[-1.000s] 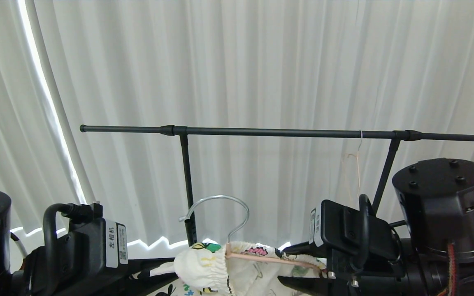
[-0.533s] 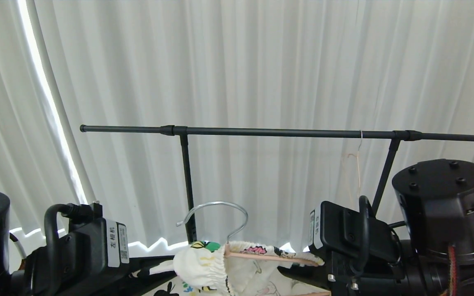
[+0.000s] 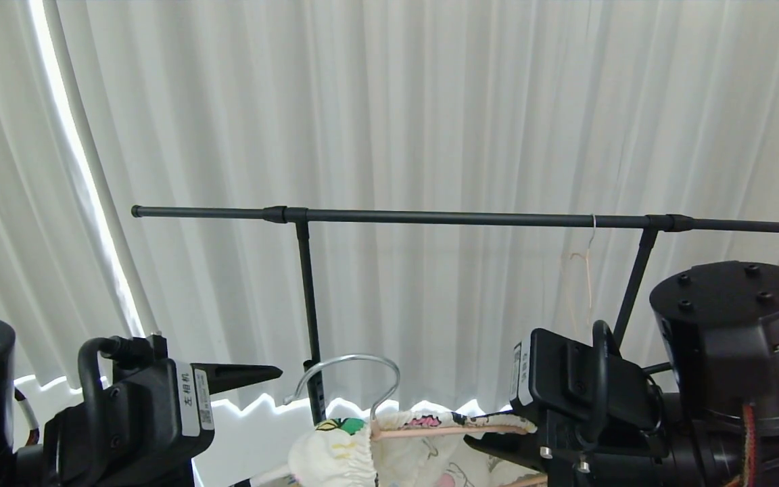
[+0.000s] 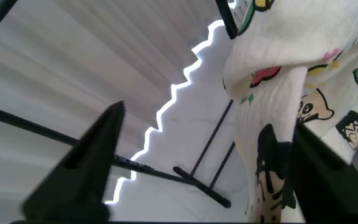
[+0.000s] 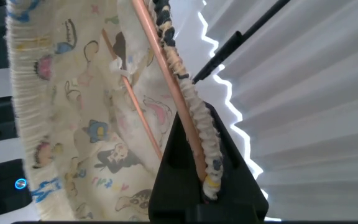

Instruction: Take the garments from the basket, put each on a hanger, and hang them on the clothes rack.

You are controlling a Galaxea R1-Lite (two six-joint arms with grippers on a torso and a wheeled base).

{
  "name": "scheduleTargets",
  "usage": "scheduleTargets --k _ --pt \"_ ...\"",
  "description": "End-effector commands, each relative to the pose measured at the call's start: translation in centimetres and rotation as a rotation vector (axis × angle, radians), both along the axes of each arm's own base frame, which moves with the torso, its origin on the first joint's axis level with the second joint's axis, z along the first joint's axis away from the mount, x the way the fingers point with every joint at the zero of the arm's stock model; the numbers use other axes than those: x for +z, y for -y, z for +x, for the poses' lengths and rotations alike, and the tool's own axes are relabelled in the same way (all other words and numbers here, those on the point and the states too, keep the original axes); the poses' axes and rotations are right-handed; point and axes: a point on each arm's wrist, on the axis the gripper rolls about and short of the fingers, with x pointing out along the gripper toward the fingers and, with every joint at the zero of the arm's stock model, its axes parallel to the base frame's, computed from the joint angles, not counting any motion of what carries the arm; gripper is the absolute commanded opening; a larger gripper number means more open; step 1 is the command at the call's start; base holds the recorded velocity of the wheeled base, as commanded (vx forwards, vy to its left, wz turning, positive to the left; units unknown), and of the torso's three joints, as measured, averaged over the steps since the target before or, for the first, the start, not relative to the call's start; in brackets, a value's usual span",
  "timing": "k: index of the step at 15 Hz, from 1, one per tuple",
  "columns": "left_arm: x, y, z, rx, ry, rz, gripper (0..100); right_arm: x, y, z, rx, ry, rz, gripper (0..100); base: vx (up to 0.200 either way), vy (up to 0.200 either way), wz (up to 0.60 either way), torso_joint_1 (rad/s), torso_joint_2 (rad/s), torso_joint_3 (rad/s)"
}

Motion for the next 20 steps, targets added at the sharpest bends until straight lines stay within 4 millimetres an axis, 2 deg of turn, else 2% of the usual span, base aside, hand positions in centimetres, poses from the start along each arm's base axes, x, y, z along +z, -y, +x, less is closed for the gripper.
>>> scheduleTargets --k 1,6,11,12,14,16,20 --pt "0.0 0.0 -0.1 -0.001 0.0 0.0 100 0.2 0.3 0.1 -0.009 0.004 0.008 0 0.0 0.0 0.0 0.0 0.0 0.0" --pt "0.3 -0.9 -0.8 0.023 0.023 -0.028 100 0.4 2.4 1.9 -0.119 0.01 0.016 0 0.0 0.0 0.0 0.0 0.0 0.0" --pt "-1.3 -4.3 -1.6 0.249 -0.024 -0.068 100 0.9 4.9 2.6 -0.212 0.027 0.038 0 0.0 0.0 0.0 0.0 0.0 0.0" --pt "-2.6 -5.0 -2.3 0.28 -0.048 -0.056 100 1.1 5.4 2.7 -0.231 0.035 0.048 0 0.0 0.0 0.0 0.0 0.0 0.0" --pt "-4.6 -5.5 -3.1 0.306 -0.102 -0.019 100 1.8 5.9 2.3 -0.232 0.054 0.074 0 0.0 0.0 0.0 0.0 0.0 0.0" --pt "-5.7 -5.9 -3.1 0.351 -0.152 0.002 100 2.3 6.3 1.9 -0.231 0.068 0.092 0 0.0 0.0 0.0 0.0 0.0 0.0" --pt "-5.9 -6.1 -1.9 0.423 -0.214 0.002 100 2.5 6.8 1.1 -0.217 0.076 0.103 0 0.0 0.0 0.0 0.0 0.0 0.0"
